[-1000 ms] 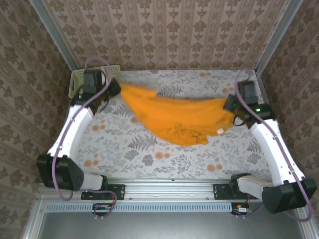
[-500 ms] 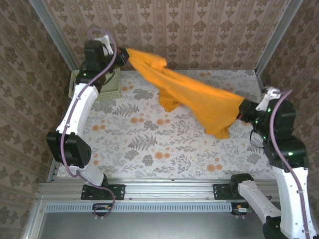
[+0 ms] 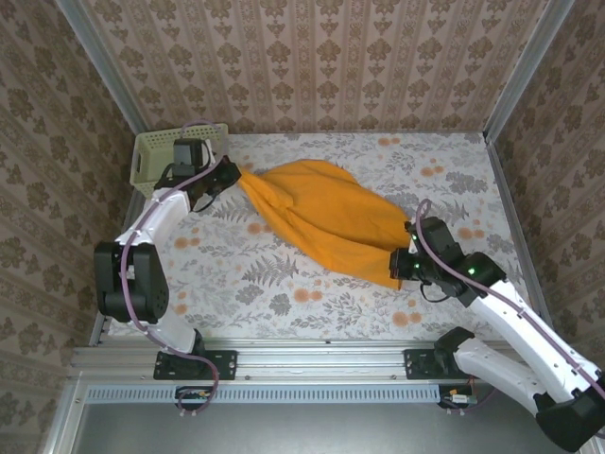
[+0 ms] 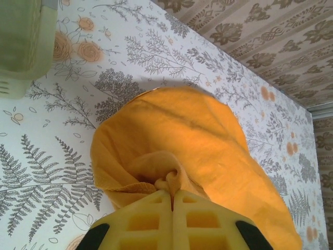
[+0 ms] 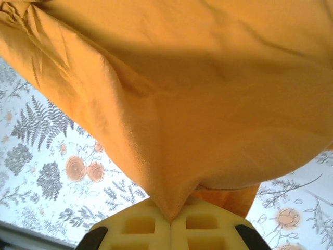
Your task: Fold the inside-out t-shirt
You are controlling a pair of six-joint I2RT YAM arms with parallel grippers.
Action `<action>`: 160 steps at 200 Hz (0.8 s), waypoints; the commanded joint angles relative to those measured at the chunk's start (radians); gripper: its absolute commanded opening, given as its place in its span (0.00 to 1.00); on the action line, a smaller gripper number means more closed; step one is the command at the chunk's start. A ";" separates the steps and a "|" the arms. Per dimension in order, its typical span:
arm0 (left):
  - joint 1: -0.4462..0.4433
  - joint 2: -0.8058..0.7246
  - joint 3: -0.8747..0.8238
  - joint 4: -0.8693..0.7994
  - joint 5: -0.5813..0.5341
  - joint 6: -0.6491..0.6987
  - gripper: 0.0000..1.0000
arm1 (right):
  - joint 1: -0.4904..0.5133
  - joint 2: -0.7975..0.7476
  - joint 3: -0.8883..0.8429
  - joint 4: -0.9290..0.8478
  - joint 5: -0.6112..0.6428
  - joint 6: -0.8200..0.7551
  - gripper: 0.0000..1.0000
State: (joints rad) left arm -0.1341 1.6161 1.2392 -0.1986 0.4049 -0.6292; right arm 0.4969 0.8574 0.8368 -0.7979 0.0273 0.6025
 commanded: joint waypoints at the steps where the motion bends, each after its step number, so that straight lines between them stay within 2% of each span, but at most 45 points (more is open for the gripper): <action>1: 0.002 -0.049 0.099 -0.009 0.019 -0.008 0.00 | 0.000 0.010 0.132 -0.047 0.200 0.008 0.00; 24: -0.003 -0.055 0.184 -0.038 -0.024 -0.010 0.00 | -0.018 0.007 0.235 -0.075 0.281 -0.017 0.00; 44: -0.052 0.016 0.337 -0.055 -0.031 -0.008 0.00 | -0.093 0.005 0.335 -0.128 0.346 -0.041 0.00; 76: -0.182 0.246 0.694 -0.124 -0.052 -0.004 0.00 | -0.317 0.002 0.445 -0.149 0.277 -0.088 0.00; 107: -0.269 0.492 1.068 -0.166 -0.044 -0.044 0.00 | -0.468 0.011 0.520 -0.184 0.274 -0.097 0.00; 146: -0.380 0.811 1.575 -0.084 -0.021 -0.153 0.00 | -0.573 -0.025 0.611 -0.219 0.329 -0.114 0.00; 160: -0.405 0.866 1.633 0.047 -0.019 -0.216 0.00 | -0.578 -0.047 0.670 -0.229 0.378 -0.125 0.00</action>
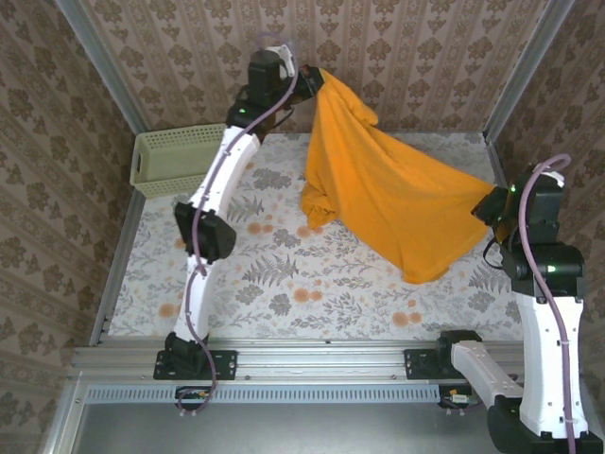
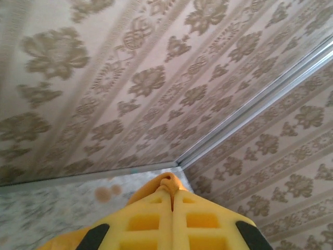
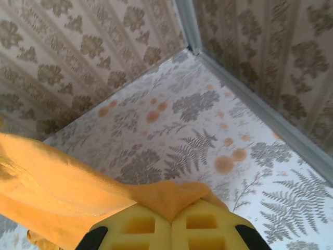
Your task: Fold the inside-out t-shirt
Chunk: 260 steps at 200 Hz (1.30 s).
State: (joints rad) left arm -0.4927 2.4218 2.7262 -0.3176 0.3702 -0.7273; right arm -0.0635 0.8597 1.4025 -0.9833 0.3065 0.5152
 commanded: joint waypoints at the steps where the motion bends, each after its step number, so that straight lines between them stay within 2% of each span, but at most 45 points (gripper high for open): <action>1: -0.047 0.062 0.145 0.178 0.015 -0.121 0.00 | -0.018 -0.051 0.109 -0.045 0.102 -0.038 0.00; 17: -0.067 0.052 0.116 0.292 0.004 -0.139 0.00 | -0.017 -0.080 0.165 -0.035 0.118 -0.047 0.00; 36: -0.068 0.015 0.113 0.287 0.012 -0.095 0.00 | -0.018 -0.106 0.203 -0.003 0.057 -0.063 0.00; 51: -0.044 -0.033 0.090 0.247 0.035 -0.069 0.00 | -0.018 -0.102 0.211 0.018 -0.059 -0.079 0.00; 64: -0.004 -0.090 0.003 0.244 0.073 -0.072 0.00 | -0.018 -0.093 0.193 0.035 -0.196 -0.079 0.00; 85: 0.074 -0.184 -0.186 0.247 0.141 -0.065 0.00 | -0.010 -0.095 0.079 0.080 -0.382 -0.034 0.00; 98: 0.106 -0.238 -0.307 0.227 0.166 -0.036 0.00 | 0.032 -0.104 -0.012 0.107 -0.427 -0.002 0.00; 108: 0.124 -0.280 -0.410 0.207 0.178 0.000 0.00 | 0.114 -0.113 -0.083 0.119 -0.397 0.011 0.00; 116: 0.138 -0.319 -0.503 0.193 0.179 0.035 0.00 | 0.215 -0.116 -0.134 0.125 -0.323 0.017 0.00; 133: 0.177 -0.409 -0.721 0.200 0.151 0.084 0.00 | 0.499 -0.087 -0.232 0.150 -0.126 0.039 0.00; 148: 0.227 -0.469 -0.909 0.257 0.161 0.082 0.00 | 0.723 -0.012 -0.317 0.209 -0.012 0.092 0.00; 164: 0.280 -0.520 -1.081 0.322 0.195 0.055 0.00 | 0.892 0.109 -0.394 0.317 0.017 0.158 0.00; 173: 0.308 -0.554 -1.182 0.365 0.210 0.033 0.00 | 0.946 0.184 -0.431 0.391 -0.007 0.190 0.00; 184: 0.332 -0.599 -1.289 0.383 0.220 0.023 0.00 | 0.990 0.272 -0.453 0.467 -0.033 0.215 0.05; 193: 0.344 -0.640 -1.382 0.395 0.228 0.028 0.00 | 1.006 0.340 -0.453 0.502 -0.050 0.224 0.13; 206: 0.347 -0.711 -1.505 0.384 0.215 0.053 0.00 | 1.007 0.413 -0.430 0.501 -0.065 0.214 0.33; 214: 0.348 -0.754 -1.575 0.373 0.206 0.072 0.00 | 1.005 0.442 -0.402 0.468 -0.038 0.193 0.45; 224: 0.347 -0.808 -1.667 0.363 0.185 0.084 0.00 | 0.985 0.458 -0.356 0.403 0.009 0.163 0.55; 242: 0.347 -0.899 -1.825 0.379 0.155 0.085 0.00 | 0.884 0.450 -0.296 0.359 0.013 0.085 0.65; 260: 0.341 -0.966 -1.945 0.407 0.141 0.079 0.00 | 0.700 0.473 -0.256 0.378 -0.049 0.018 0.69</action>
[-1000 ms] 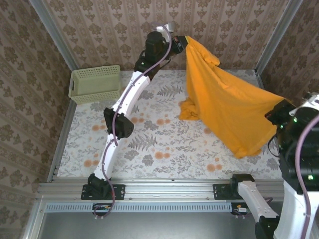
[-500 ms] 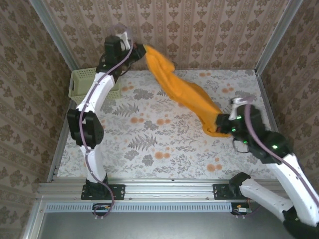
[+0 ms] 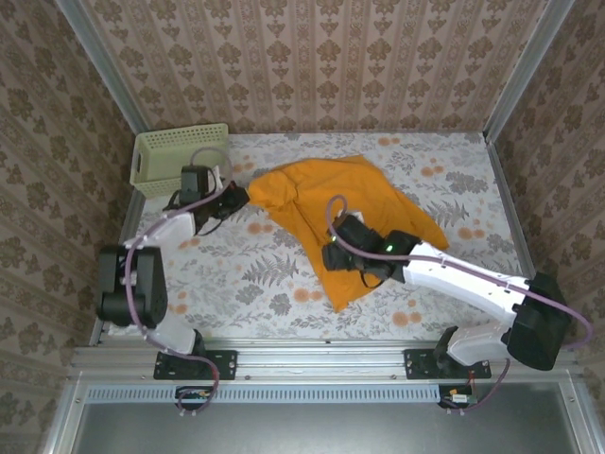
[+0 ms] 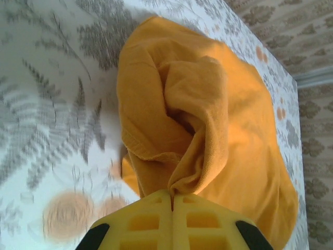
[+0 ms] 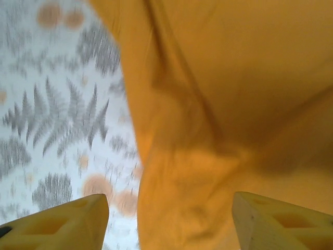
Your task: Fold the inside-out t-shirt
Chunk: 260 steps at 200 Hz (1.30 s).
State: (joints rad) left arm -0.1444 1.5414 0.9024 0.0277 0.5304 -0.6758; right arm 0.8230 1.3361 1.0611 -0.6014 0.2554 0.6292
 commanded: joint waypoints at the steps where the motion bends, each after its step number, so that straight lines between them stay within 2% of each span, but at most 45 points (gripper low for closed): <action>1: -0.009 -0.089 -0.126 0.062 -0.019 0.028 0.00 | -0.199 0.001 0.088 -0.002 -0.002 -0.099 0.69; 26: -0.034 -0.164 -0.220 0.066 -0.042 0.026 0.00 | -0.429 0.205 0.213 0.036 -0.082 -0.160 0.69; 53: -0.064 -0.253 -0.272 0.049 -0.056 0.019 0.00 | -0.542 0.488 0.449 0.035 -0.181 -0.201 0.68; 106: -0.090 -0.380 -0.318 -0.035 -0.095 0.046 0.00 | -0.554 0.900 0.903 -0.063 -0.226 -0.335 0.78; 142: -0.092 -0.378 -0.314 -0.049 -0.099 0.051 0.00 | -0.546 1.071 1.090 -0.147 -0.275 -0.363 0.81; 167: -0.092 -0.360 -0.294 -0.060 -0.108 0.059 0.00 | -0.521 1.124 1.132 -0.182 -0.301 -0.373 0.79; 177: -0.090 -0.348 -0.284 -0.064 -0.113 0.062 0.00 | -0.518 1.140 1.144 -0.193 -0.318 -0.368 0.73; 192: -0.090 -0.329 -0.262 -0.075 -0.117 0.069 0.00 | -0.520 1.155 1.166 -0.211 -0.331 -0.366 0.59; 211: -0.087 -0.302 -0.224 -0.091 -0.118 0.077 0.00 | -0.521 1.130 1.177 -0.223 -0.298 -0.371 0.28; 233: -0.079 -0.268 -0.143 -0.117 -0.115 0.091 0.00 | -0.528 1.052 1.178 -0.240 -0.226 -0.366 0.03; 239: -0.071 -0.256 -0.111 -0.125 -0.111 0.092 0.00 | -0.534 1.021 1.176 -0.247 -0.203 -0.363 0.00; 260: -0.045 -0.223 0.034 -0.169 -0.093 0.101 0.00 | -0.552 0.875 1.145 -0.264 -0.127 -0.365 0.00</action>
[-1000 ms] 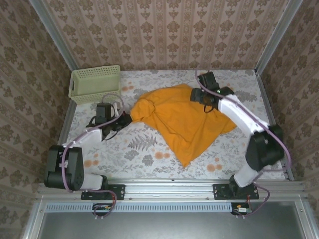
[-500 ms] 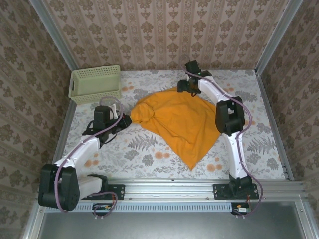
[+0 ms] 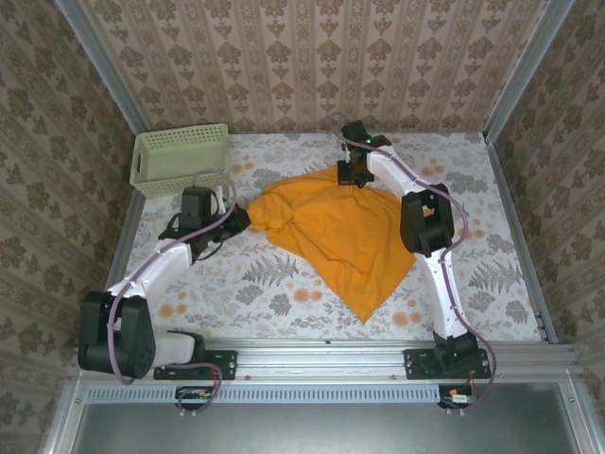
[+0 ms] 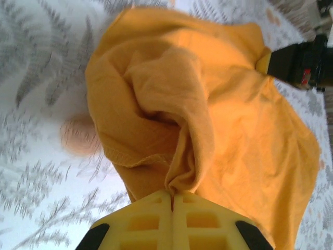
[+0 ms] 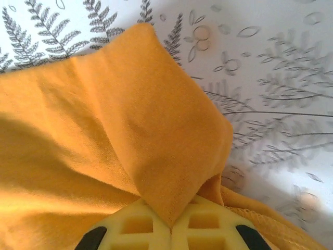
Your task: Fold the inside-out t-shirt
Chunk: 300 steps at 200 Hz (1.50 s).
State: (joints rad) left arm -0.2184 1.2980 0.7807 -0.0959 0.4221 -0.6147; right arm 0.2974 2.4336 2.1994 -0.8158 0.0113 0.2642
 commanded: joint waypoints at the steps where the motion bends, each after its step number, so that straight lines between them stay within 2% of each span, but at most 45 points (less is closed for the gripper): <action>1: 0.029 0.021 0.162 -0.047 0.015 0.039 0.00 | -0.027 -0.231 0.002 -0.049 0.120 0.000 0.00; 28: 0.037 0.005 0.300 -0.060 0.013 0.045 0.00 | -0.025 -0.501 -0.187 0.000 0.162 -0.011 0.00; 62: 0.033 -0.048 0.278 -0.028 0.035 0.037 0.00 | 0.059 -0.878 -0.639 0.140 0.218 0.029 0.00; 79: 0.029 -0.079 0.190 -0.013 0.035 0.025 0.00 | 0.161 -0.999 -0.841 0.164 0.252 0.088 0.00; 102: 0.026 -0.115 0.049 -0.014 0.022 0.027 0.00 | 0.368 -1.078 -1.097 0.196 0.271 0.217 0.00; 113: 0.027 -0.123 -0.016 -0.015 0.019 0.024 0.00 | 0.471 -1.071 -1.189 0.219 0.258 0.298 0.04; 124: 0.027 -0.124 -0.071 -0.012 0.025 0.020 0.00 | 0.533 -1.049 -1.256 0.252 0.207 0.362 0.12; 138: 0.027 -0.123 -0.127 -0.010 0.032 0.015 0.00 | 0.577 -0.994 -1.274 0.252 0.178 0.388 0.29; 154: 0.027 -0.140 -0.176 -0.012 0.032 0.015 0.00 | 0.580 -1.000 -1.230 0.184 0.225 0.370 0.40; 164: 0.028 -0.162 -0.200 -0.020 0.018 0.015 0.00 | 0.560 -1.030 -1.196 0.147 0.266 0.343 0.48; 178: 0.027 -0.199 -0.231 -0.027 -0.002 0.014 0.00 | 0.484 -1.083 -1.156 0.133 0.255 0.307 0.53; 207: 0.028 -0.247 -0.267 -0.027 -0.008 0.009 0.00 | 0.281 -1.083 -1.097 0.165 0.112 0.269 0.55; 234: 0.028 -0.257 -0.270 -0.037 -0.017 0.011 0.00 | 0.210 -0.956 -1.021 0.123 0.162 0.237 0.50; 267: 0.028 -0.254 -0.265 -0.036 -0.014 0.011 0.00 | 0.226 -0.877 -1.064 0.151 0.182 0.217 0.47; 300: 0.028 -0.238 -0.265 -0.025 -0.008 0.008 0.00 | 0.339 -0.856 -1.144 0.260 0.028 0.265 0.50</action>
State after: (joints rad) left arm -0.1890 1.0554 0.5236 -0.1280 0.4175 -0.5983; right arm 0.5549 1.5639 1.0897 -0.6262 0.1562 0.5053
